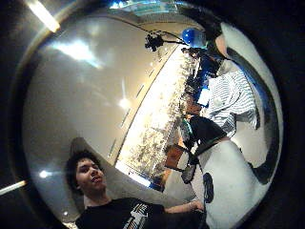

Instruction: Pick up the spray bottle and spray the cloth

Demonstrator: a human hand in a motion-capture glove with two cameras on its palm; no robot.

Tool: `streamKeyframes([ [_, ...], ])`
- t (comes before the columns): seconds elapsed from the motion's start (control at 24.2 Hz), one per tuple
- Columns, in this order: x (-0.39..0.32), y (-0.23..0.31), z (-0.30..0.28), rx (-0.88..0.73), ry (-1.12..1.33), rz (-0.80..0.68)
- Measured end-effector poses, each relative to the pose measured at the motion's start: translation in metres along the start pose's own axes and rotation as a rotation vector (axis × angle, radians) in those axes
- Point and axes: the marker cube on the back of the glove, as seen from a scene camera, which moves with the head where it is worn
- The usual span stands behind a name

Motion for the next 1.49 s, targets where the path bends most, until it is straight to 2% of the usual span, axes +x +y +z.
streamKeyframes([
  [0.25, 0.018, -0.034, 0.01, 0.05, 0.073, 0.085],
  [0.58, 0.036, -0.079, 0.037, 0.01, 0.163, 0.153],
  [1.49, 0.057, -0.138, 0.069, -0.022, 0.133, 0.192],
])
